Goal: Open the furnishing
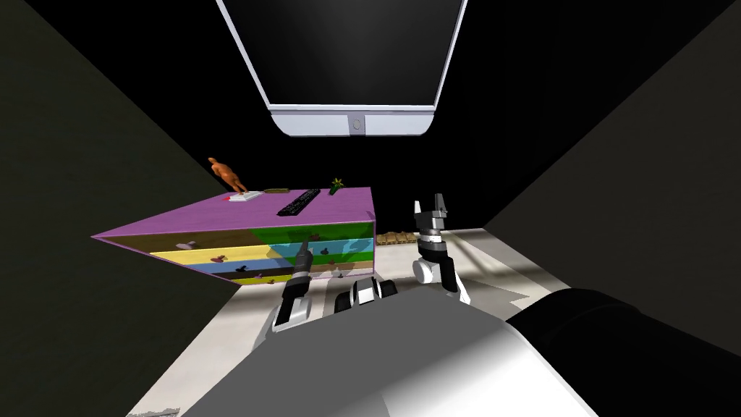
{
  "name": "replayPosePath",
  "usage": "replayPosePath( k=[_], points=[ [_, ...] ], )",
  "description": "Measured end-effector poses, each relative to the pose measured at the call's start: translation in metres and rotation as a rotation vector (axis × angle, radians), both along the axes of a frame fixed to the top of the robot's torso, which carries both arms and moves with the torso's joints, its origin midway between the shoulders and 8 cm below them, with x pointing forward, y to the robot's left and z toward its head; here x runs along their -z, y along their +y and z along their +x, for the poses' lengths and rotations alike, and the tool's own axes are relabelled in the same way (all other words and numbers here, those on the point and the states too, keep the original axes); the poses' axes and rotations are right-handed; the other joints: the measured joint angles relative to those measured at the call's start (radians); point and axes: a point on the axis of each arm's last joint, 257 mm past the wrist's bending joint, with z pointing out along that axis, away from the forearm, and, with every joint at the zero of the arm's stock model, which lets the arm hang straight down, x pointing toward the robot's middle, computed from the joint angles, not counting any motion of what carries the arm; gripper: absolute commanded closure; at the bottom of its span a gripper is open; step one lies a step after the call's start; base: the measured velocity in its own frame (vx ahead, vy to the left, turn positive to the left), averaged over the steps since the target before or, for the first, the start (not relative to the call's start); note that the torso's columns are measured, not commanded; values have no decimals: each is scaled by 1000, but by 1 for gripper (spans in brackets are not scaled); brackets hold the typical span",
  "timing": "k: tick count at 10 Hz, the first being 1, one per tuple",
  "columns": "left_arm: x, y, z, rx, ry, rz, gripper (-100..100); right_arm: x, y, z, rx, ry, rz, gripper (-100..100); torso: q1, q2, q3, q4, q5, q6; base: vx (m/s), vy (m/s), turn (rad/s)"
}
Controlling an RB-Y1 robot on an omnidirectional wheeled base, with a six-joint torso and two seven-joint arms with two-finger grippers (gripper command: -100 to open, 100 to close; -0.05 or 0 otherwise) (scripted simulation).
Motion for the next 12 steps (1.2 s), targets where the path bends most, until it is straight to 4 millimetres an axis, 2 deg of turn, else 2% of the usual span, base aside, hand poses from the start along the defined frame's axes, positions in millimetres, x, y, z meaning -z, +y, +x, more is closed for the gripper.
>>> replayPosePath(
  k=[3,5,7,8,12],
  points=[
    [25,-14,6,-12,42,-48,-100,0,0,0,0,0,0,0,0,-3,-2,-1,0,0,74,-13,-20],
    [32,-23,7,-20,56,-86,-100,0,0,0,0,0,0,0,0,-1,0,0,0,0,27,-9,-4],
    [29,-22,9,-21,55,-86,-100,0,0,0,0,0,0,0,1,-4,-2,-1,0,0,63,-1,-15],
    [29,-22,10,-21,56,-87,100,0,0,0,0,0,0,0,0,-3,-2,-1,0,0,7,1,5],
    [20,-23,9,-15,40,-84,100,0,0,0,0,0,0,0,2,0,0,-3,2,0,-157,16,13]
  ],
)
